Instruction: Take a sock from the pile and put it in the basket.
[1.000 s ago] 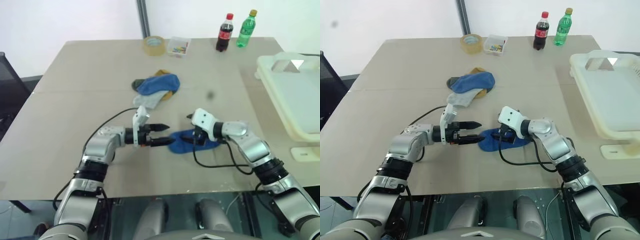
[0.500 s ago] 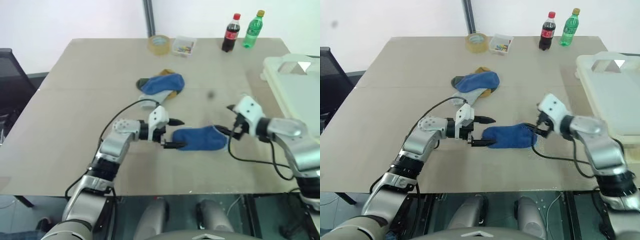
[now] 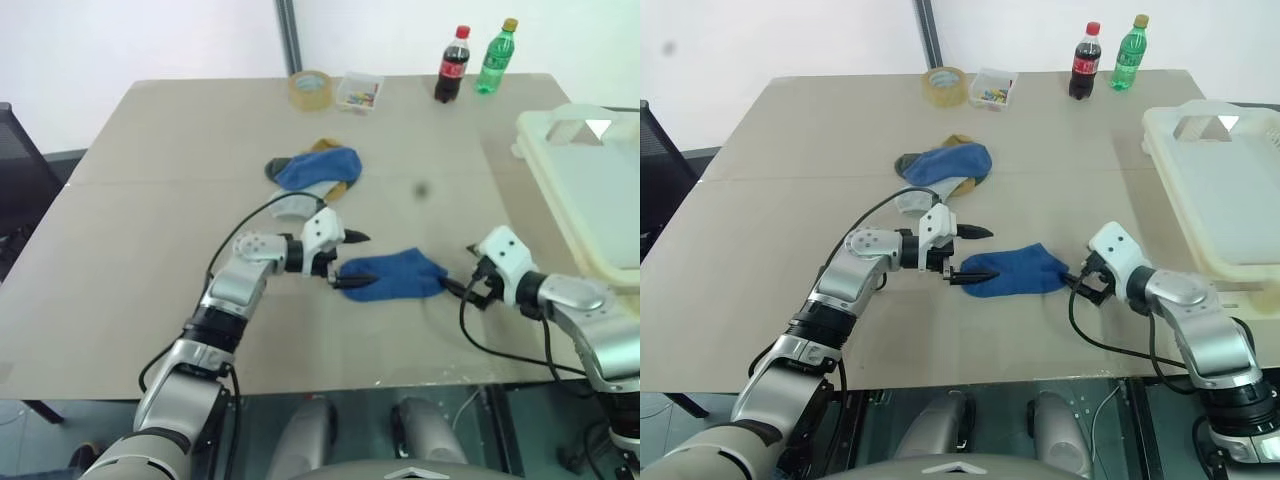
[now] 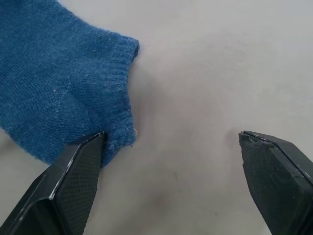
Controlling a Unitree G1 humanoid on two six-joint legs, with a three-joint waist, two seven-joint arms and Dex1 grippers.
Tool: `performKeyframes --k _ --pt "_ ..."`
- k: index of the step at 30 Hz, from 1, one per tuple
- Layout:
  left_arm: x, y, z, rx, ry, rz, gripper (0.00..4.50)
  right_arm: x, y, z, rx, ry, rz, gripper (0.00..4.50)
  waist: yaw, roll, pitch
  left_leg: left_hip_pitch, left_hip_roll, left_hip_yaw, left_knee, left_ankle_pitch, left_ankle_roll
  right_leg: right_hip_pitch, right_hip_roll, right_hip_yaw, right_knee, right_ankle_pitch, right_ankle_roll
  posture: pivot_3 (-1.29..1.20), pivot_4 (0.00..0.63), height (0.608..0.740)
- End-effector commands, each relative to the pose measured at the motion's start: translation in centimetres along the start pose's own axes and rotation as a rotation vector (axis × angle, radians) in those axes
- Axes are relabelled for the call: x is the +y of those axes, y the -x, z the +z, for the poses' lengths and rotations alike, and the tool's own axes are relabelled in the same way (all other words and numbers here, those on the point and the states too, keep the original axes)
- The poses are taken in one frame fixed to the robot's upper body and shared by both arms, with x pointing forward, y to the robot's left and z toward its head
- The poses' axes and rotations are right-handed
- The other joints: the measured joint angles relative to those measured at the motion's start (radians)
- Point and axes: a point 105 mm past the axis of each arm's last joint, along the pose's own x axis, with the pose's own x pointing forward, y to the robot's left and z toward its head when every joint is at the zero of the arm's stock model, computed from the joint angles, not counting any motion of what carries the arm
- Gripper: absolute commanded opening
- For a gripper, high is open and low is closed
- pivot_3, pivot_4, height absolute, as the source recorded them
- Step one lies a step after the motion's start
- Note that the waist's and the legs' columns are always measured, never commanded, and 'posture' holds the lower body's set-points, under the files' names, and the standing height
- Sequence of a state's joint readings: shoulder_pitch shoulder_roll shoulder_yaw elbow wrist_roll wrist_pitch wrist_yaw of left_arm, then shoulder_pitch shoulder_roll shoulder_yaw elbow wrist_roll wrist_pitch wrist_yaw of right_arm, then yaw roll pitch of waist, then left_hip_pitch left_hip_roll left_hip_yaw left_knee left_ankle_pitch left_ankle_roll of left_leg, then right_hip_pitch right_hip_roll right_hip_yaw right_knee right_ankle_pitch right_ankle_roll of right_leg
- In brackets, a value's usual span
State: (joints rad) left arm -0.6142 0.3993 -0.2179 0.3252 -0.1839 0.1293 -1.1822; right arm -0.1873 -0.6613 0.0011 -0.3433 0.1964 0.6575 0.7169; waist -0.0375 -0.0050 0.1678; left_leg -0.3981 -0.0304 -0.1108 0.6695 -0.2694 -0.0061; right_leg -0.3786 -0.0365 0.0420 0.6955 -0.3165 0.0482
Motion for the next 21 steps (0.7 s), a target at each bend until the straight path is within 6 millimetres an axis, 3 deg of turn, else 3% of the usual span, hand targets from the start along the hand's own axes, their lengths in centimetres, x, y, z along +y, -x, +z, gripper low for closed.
performKeyframes --k 1,5,9,17,21 --pt "1.5 1.3 3.0 -0.118 0.013 0.063 4.5 -1.1 1.8 5.2 -0.154 0.046 -0.006 4.48 -0.003 0.0 0.0 0.0 0.0 0.0 0.0 0.0 0.0 0.0 0.0 0.0 0.0 0.0 0.0 0.0 0.15 0.74" --pt "3.1 3.7 3.5 -0.12 0.017 0.154 4.5 -0.4 1.8 8.1 -0.209 0.092 0.059 4.48 -0.004 0.0 0.0 0.001 0.001 -0.002 0.0 0.0 0.001 0.0 0.001 -0.001 0.002 0.0 0.0 0.0 0.15 0.74" --pt "5.6 6.3 2.8 -0.094 0.037 0.314 4.5 2.2 2.1 9.9 -0.296 0.083 0.216 4.48 -0.002 0.0 0.0 0.001 0.001 -0.002 0.0 0.0 0.001 0.0 0.001 -0.002 0.0 0.0 0.0 0.0 0.15 0.74" --pt "11.9 10.1 2.2 -0.129 0.189 0.718 4.5 3.3 2.9 10.1 -0.332 0.059 0.272 4.48 0.013 -0.002 0.001 -0.001 -0.001 -0.003 0.001 0.0 0.001 0.0 -0.001 -0.003 0.0 0.0 0.0 0.0 0.15 0.74" --pt "13.6 10.1 2.2 -0.125 0.204 0.806 4.5 3.9 3.6 10.1 -0.349 0.042 0.278 4.48 0.02 -0.003 0.001 -0.001 -0.001 -0.004 0.001 0.0 0.0 0.0 0.0 -0.004 0.0 0.0 0.0 0.0 0.15 0.74"
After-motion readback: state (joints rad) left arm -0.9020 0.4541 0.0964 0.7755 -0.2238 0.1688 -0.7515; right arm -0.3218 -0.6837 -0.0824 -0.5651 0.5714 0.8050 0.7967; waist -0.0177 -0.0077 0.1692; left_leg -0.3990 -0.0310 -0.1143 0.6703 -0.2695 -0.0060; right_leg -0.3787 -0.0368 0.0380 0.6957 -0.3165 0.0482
